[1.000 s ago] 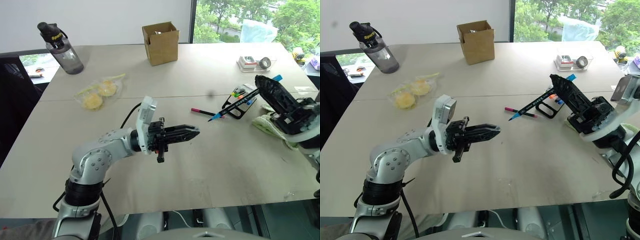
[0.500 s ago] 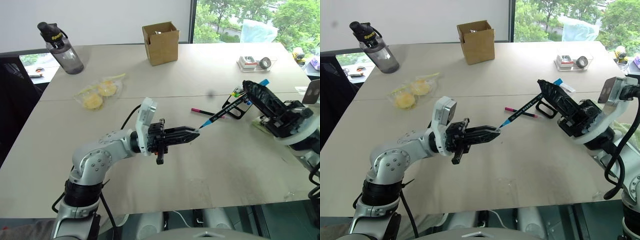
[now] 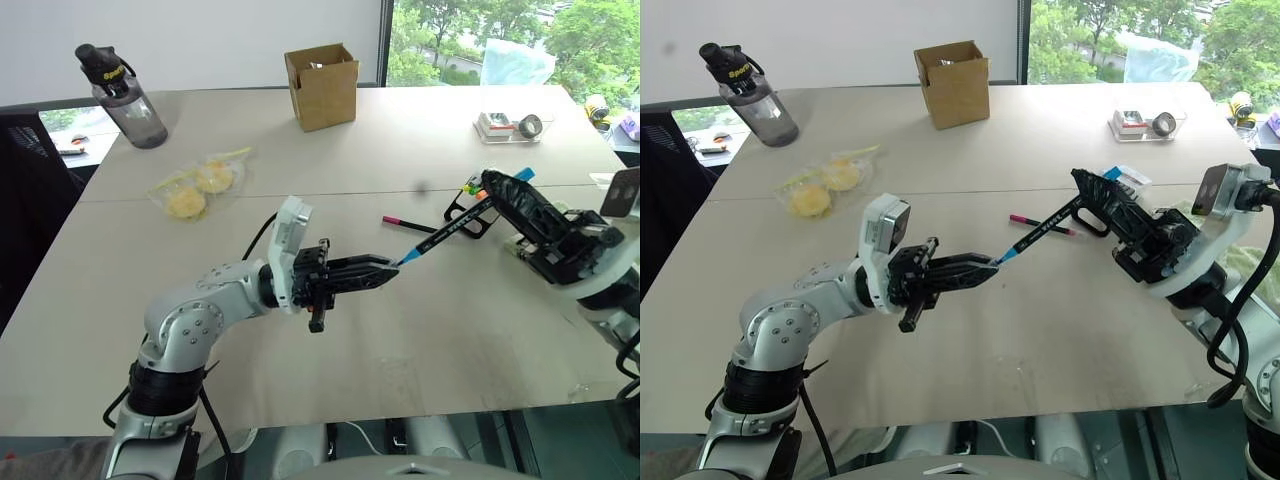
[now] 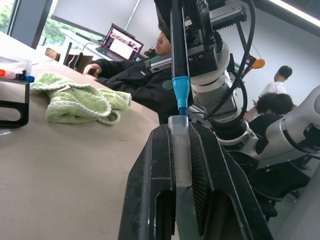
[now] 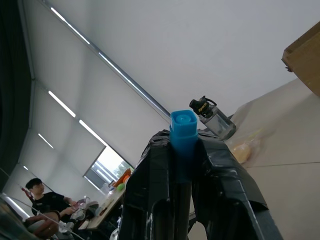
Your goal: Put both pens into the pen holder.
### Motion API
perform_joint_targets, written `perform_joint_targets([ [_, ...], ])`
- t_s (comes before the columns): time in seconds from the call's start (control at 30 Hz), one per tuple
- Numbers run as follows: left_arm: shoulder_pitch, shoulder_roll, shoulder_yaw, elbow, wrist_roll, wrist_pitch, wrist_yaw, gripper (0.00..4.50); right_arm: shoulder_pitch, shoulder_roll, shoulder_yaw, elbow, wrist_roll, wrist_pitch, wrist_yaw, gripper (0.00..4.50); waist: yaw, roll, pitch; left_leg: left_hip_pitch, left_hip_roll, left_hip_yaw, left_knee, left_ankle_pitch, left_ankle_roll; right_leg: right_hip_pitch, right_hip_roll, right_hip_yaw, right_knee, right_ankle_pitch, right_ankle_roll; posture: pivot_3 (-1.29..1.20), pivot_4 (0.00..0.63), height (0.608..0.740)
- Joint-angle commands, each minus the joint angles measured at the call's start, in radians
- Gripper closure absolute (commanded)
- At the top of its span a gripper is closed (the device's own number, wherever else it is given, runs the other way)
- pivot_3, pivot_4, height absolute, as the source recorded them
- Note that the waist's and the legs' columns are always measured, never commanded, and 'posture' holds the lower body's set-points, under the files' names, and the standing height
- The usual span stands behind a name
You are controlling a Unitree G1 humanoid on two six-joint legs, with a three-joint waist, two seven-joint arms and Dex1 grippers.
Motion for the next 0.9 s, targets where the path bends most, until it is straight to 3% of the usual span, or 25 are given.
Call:
perform_joint_targets([
  [0.03,0.003,0.006,0.004,-0.025,-0.004,-0.021,-0.016,4.47,-0.004,0.000,-0.013,-0.029,0.030,-0.008,0.016,4.46,0.000,0.000,0.000,0.000,0.000,0.000,0.000,0.000,0.000,0.000,0.000,0.000,0.000,0.000,0.000,0.00,0.150,0.736],
  [0.9,0.006,-0.036,0.011,-0.039,-0.037,-0.030,0.027,4.47,-0.040,0.054,0.070,-0.038,-0.026,-0.021,-0.013,4.46,0.000,0.000,0.000,0.000,0.000,0.000,0.000,0.000,0.000,0.000,0.000,0.000,0.000,0.000,0.000,0.00,0.150,0.736],
])
